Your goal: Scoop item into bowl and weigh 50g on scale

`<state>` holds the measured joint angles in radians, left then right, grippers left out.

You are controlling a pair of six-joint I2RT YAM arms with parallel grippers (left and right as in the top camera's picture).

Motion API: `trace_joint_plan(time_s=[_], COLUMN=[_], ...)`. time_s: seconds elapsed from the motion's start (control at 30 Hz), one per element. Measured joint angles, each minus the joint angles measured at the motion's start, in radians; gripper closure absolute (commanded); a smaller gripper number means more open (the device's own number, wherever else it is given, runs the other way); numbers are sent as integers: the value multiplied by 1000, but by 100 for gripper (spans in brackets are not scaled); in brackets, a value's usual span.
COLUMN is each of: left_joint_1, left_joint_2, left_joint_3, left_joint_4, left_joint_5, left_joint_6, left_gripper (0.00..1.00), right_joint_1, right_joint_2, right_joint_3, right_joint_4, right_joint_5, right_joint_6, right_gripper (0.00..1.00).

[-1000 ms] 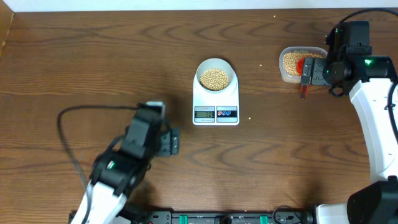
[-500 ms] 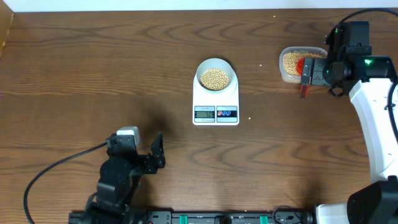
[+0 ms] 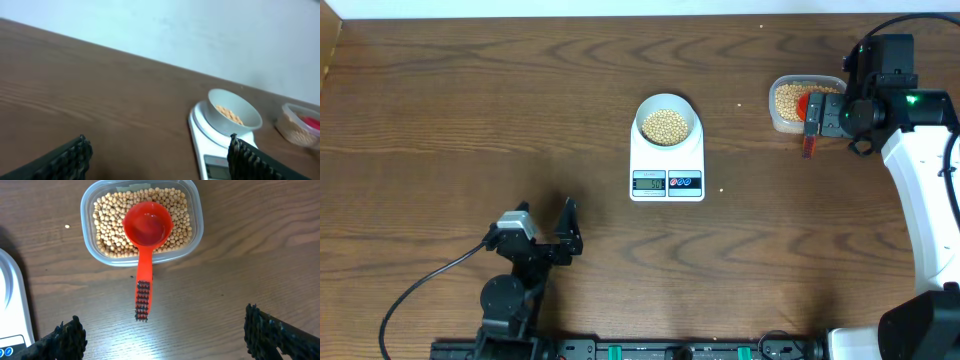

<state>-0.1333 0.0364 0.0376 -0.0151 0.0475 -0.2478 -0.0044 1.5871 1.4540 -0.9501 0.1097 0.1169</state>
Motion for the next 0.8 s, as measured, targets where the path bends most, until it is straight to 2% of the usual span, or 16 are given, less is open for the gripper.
trace_joint_plan(time_s=[0.43, 0.8], left_joint_1=[73, 80], left_joint_2=[-26, -26], left_joint_3=[-26, -26], left_joint_4=[-6, -6], left_joint_5=[0, -1], left_joint_6=[77, 155], left_gripper=[11, 11], right_joint_1=[0, 0], right_joint_2=[0, 0], right_joint_3=[0, 0], right_joint_4=[0, 0], right_joint_5=[0, 0], right_joint_6=[0, 0], right_gripper=[1, 1])
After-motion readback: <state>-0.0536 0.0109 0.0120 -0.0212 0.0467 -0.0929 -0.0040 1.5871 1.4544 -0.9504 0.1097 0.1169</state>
